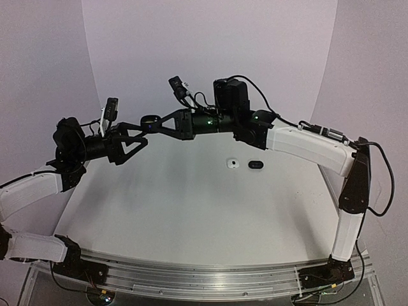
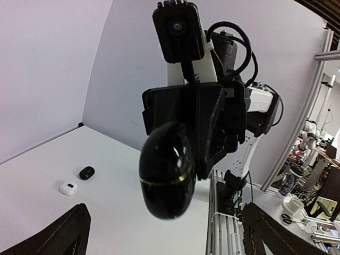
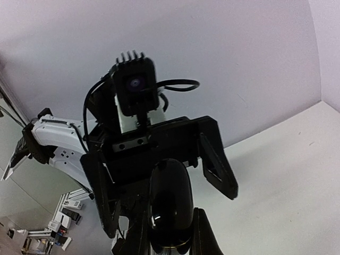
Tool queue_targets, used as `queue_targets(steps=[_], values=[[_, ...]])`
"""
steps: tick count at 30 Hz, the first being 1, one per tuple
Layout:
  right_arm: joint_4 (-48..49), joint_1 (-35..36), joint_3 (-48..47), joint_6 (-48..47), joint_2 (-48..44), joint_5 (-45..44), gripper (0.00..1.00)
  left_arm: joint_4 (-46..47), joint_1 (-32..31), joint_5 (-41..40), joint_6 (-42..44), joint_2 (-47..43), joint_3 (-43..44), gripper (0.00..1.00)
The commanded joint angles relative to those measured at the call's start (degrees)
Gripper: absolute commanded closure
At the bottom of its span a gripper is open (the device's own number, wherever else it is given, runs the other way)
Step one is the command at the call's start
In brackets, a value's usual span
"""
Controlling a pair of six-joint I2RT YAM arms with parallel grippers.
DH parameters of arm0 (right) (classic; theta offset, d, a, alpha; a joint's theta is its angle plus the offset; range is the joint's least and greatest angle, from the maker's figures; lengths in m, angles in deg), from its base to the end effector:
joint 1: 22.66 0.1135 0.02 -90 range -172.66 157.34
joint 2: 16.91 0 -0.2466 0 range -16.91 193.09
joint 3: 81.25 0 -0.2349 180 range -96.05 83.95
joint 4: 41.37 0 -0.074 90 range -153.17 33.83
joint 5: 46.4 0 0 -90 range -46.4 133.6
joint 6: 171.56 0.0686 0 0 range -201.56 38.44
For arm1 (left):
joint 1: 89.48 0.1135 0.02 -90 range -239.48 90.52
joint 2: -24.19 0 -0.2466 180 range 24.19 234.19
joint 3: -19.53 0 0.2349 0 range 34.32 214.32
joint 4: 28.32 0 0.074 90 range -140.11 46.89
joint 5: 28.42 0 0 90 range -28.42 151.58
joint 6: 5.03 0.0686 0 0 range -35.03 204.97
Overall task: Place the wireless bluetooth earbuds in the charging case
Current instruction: Place the charging case with the earbuds at the center of the board.
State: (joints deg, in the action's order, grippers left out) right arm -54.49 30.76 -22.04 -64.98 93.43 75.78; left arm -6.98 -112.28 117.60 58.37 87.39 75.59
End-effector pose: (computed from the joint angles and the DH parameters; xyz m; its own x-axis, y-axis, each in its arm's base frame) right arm 0.2499 0.3981 0.3812 -0.3110 -0.0138 -0.9503 -0.9473 0.0846 0.3088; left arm 0.2092 -0.1496 0.3320 -0.2266 -0.1762 -0.9579 0.9576 0.1396 -0.2522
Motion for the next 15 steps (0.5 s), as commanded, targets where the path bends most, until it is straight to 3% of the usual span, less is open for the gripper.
queue_targets(steps=[1, 5, 9, 15], values=[[1.3, -5.2, 2.3, 8.2, -2.7, -1.0, 1.00, -14.6, 0.6, -7.1, 11.8, -2.8, 3.0, 0.00], [0.8, -12.5, 7.5, 16.5, -1.6, -0.8, 1.00, -22.8, 0.7, -14.2, 19.3, -4.0, 3.3, 0.00], [-2.5, -19.7, 11.9, 22.3, 4.3, 0.6, 1.00, -25.1, 0.7, -15.3, 21.4, -4.2, 3.4, 0.01], [-11.9, -22.7, 2.9, 18.8, 16.9, 0.3, 1.00, -25.7, 0.7, -14.6, 21.9, -4.4, 2.6, 0.00]])
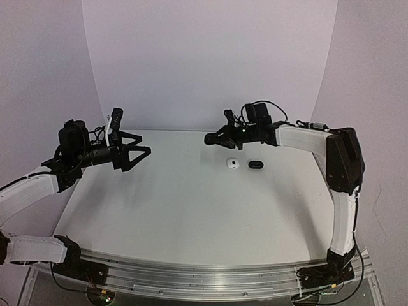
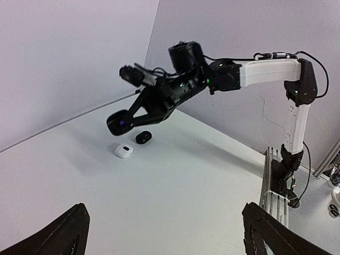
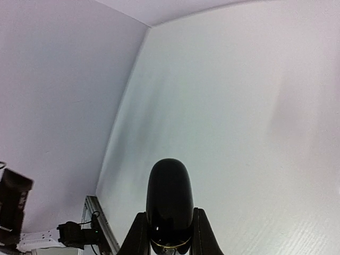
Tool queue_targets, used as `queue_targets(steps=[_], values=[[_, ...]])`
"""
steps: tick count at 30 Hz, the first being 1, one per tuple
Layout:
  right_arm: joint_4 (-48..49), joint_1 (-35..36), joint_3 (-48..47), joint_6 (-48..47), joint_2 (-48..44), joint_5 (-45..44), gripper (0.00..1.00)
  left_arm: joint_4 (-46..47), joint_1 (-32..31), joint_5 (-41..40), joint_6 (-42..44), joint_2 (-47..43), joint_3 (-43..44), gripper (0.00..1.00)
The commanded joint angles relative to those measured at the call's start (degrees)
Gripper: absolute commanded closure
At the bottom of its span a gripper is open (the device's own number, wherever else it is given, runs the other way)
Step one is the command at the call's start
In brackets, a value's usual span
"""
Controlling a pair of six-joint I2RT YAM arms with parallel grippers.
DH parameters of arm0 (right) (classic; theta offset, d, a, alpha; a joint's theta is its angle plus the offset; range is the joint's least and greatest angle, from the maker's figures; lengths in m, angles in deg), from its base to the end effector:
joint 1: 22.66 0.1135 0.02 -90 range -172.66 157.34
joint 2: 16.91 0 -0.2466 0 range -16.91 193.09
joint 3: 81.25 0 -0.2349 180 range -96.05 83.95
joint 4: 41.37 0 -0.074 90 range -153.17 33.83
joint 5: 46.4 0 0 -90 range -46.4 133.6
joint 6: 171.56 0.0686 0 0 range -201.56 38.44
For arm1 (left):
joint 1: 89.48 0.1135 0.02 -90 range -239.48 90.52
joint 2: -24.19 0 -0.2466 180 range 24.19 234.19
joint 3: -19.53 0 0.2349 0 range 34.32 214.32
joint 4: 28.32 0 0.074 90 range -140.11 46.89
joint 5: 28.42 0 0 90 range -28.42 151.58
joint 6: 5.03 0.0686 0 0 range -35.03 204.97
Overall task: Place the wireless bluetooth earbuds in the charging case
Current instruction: Place the charging case with the earbuds at the center of the board.
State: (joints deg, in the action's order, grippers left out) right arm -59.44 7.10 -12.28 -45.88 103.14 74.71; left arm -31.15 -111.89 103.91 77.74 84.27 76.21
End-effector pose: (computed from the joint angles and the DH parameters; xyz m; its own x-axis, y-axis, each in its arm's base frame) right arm 0.4110 0.2758 0.2297 -0.8019 0.1167 -0.5859 -0.4390 0.5501 0.7104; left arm 0.2186 -0.1401 0.2998 -0.2129 -0.0129 -0.9770 0.8809 0.4300 -0.1976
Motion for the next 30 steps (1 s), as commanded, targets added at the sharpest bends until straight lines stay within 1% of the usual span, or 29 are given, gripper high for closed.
queue_targets(steps=[1, 4, 6, 13, 19, 26, 27, 30], values=[[-8.5, 0.9, -9.9, -1.1, 9.7, 1.5, 1.00, -1.6, 0.3, -0.9, 2.5, -1.0, 1.8, 0.01], [-13.9, 0.4, -19.7, -3.1, 17.6, 1.6, 1.00, -1.5, 0.3, -0.2, 2.2, -0.2, 1.9, 0.00], [-15.9, 0.1, -21.9, -3.5, 20.3, 1.3, 1.00, -1.3, 0.3, -0.1, 2.2, 0.0, 2.0, 0.01], [-16.3, -0.9, -23.5, -3.8, 23.8, 0.9, 1.00, -0.8, 0.3, -0.5, 2.4, 0.7, 1.8, 0.01], [-16.4, -1.4, -26.6, -2.5, 27.7, 2.6, 1.00, 0.0, 0.3, -0.3, 2.2, 1.3, 1.8, 0.00], [-16.6, -1.4, -28.2, -2.1, 29.8, 2.9, 1.00, 0.0, 0.3, -0.4, 2.3, 1.2, 1.7, 0.01], [-16.6, -1.3, -28.6, -2.2, 29.9, 2.6, 0.99, 0.0, 0.3, -0.4, 2.3, 1.2, 1.7, 0.01], [-16.8, -1.4, -29.5, -2.3, 30.8, 2.6, 0.90, 0.4, 0.3, -0.4, 2.0, 1.2, 1.5, 0.00]])
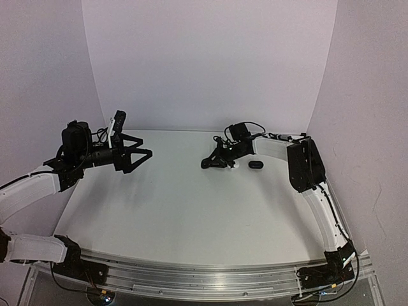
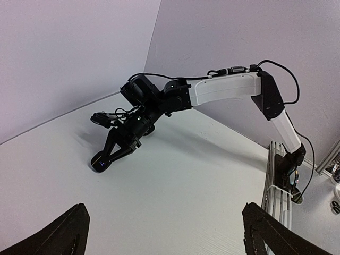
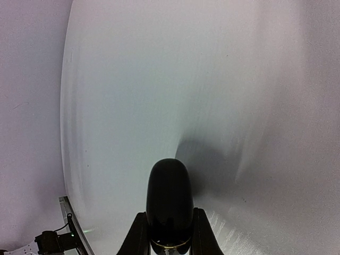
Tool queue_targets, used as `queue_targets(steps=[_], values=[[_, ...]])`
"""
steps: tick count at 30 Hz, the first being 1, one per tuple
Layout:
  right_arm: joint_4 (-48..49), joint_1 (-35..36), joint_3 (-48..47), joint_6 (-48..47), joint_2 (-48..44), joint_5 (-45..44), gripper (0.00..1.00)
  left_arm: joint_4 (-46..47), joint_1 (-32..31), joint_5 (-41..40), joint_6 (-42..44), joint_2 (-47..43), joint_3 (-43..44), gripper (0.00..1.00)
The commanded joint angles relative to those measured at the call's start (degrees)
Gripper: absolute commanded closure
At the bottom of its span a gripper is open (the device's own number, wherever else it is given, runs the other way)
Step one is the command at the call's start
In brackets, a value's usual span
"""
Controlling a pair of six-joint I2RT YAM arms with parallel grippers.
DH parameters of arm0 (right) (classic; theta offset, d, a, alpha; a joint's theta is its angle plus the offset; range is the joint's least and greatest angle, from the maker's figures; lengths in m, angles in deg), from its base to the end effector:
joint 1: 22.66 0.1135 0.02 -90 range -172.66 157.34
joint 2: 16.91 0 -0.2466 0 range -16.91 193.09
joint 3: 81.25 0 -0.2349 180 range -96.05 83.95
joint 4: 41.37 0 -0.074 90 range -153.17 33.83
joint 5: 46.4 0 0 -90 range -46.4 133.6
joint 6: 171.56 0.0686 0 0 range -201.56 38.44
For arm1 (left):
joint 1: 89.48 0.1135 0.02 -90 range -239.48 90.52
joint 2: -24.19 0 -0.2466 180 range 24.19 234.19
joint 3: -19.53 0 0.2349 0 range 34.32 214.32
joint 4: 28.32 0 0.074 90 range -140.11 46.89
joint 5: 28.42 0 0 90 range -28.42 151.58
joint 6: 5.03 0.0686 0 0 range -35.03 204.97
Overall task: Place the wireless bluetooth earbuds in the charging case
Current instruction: Place the charging case with the earbuds at the center of the board.
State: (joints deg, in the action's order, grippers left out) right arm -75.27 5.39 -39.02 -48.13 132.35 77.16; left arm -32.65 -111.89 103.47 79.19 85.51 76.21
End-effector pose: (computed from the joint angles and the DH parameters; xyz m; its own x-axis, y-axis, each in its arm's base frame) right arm 0.4713 0.2941 0.0994 -0.9290 0.0252 -0.3693 -0.2668 0.6458 0.7153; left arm 0.2223 -0.1412 0.2913 -0.2334 0.0152 -0.9723 0.8745 0.4405 -0.2031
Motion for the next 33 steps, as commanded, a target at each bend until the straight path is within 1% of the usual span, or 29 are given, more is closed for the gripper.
queue_targets(steps=[1, 4, 7, 11, 18, 22, 33], values=[[-1.0, 0.3, -2.6, -0.2, 1.7, 0.0, 0.88, 2.0, 0.3, 0.0, 0.5, 0.0, 1.5, 0.01], [-1.3, 0.3, -1.1, -0.8, 1.0, -1.4, 0.74, 2.0, 0.3, -0.1, 0.6, -0.2, 1.5, 0.01], [-1.7, 0.3, -1.1, -1.5, 0.6, -2.6, 0.63, 1.7, 0.2, 0.0, 1.0, -0.3, 1.6, 0.01], [-2.0, 0.3, -2.4, -2.0, 0.6, -3.8, 0.56, 1.9, 0.3, 0.0, 0.8, 0.0, 1.6, 0.00], [-2.7, 0.3, -2.6, -3.4, -0.7, -7.3, 0.48, 1.7, 0.3, 0.1, 0.7, 0.1, 1.7, 0.01], [-3.2, 0.3, -2.4, -4.8, -2.2, -10.0, 0.46, 1.9, 0.2, 0.3, 0.7, 0.3, 1.8, 0.01], [-4.5, 0.5, -0.1, -6.6, -6.1, -14.9, 0.43, 1.6, 0.3, 0.5, 1.0, 0.3, 1.8, 0.01]])
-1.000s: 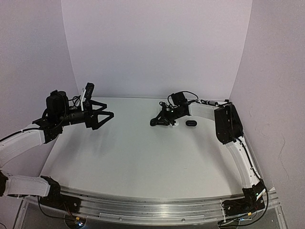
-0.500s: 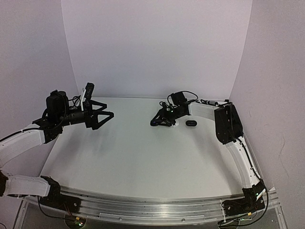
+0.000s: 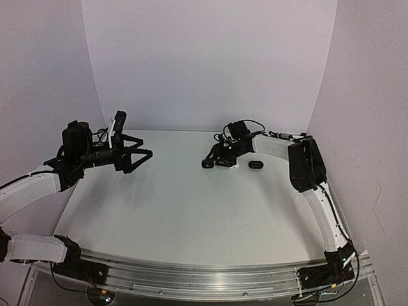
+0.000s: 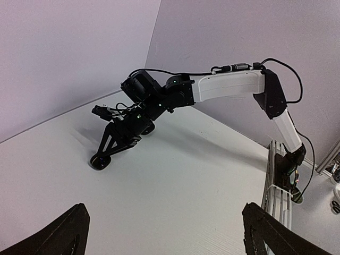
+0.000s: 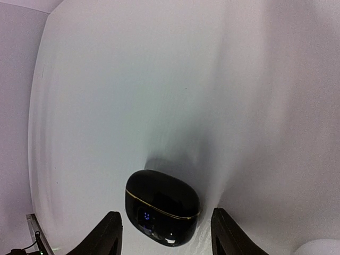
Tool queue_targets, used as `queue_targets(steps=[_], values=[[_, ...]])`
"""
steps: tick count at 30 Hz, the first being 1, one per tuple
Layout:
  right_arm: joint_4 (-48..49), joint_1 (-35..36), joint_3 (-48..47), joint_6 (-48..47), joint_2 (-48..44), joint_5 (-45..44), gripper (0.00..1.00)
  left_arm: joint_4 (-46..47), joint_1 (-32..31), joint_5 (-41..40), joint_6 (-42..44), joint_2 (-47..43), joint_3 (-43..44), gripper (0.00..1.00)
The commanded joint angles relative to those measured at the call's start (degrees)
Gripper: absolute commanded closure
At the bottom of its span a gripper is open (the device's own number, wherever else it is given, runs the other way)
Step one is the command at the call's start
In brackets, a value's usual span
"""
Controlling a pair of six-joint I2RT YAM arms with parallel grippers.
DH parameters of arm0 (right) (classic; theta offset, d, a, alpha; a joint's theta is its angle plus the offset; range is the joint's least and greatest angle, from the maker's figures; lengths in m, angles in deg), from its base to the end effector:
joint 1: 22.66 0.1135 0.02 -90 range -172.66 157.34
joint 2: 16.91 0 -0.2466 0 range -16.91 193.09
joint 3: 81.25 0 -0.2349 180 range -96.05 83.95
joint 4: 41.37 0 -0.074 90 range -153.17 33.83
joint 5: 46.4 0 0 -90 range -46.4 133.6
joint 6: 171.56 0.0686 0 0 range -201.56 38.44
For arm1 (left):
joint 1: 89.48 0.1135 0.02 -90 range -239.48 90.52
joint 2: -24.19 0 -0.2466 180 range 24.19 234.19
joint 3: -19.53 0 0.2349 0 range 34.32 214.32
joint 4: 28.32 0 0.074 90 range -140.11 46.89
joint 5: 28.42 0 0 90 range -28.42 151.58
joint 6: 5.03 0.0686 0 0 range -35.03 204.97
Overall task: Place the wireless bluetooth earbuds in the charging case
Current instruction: Place the charging case with the earbuds at the center of the board, then reset both arms
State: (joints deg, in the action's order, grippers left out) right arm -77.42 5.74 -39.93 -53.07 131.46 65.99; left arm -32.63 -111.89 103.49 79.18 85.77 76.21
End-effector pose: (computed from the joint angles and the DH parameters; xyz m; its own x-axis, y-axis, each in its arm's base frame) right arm 0.4779 0.2881 0.1049 -0.8750 0.0283 -0.4833 -0.2915 0.7662 0.5727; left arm 0.2230 -0.1415 0.2903 -0.2373 0.0167 -0.9713 0.8738 0.4406 -0.2059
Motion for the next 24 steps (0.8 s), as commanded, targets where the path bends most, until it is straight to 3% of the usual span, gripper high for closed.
queue_targets(steps=[1, 8, 14, 19, 24], values=[[-2.5, 0.3, 0.8, -2.0, -5.6, -4.0, 0.43, 1.5, 0.3, 0.5, 1.0, 0.1, 1.8, 0.01], [-3.1, 1.0, -1.6, -4.1, -10.1, -4.9, 0.41, 2.0, 0.3, -2.4, -0.1, 0.6, 1.3, 0.01], [-2.8, 0.9, 3.7, -10.1, -22.9, -14.6, 0.28, 3.2, 1.1, -18.4, -7.1, 2.0, -1.0, 0.00], [-0.3, -1.0, 22.5, -14.2, -38.5, -31.5, 0.18, 3.3, 1.7, -37.7, -16.5, 2.4, -4.0, 0.00], [16.1, -7.8, 55.8, -14.7, -60.9, -35.5, 0.15, 4.8, 3.8, -51.2, -14.4, 1.0, -9.5, 0.01]])
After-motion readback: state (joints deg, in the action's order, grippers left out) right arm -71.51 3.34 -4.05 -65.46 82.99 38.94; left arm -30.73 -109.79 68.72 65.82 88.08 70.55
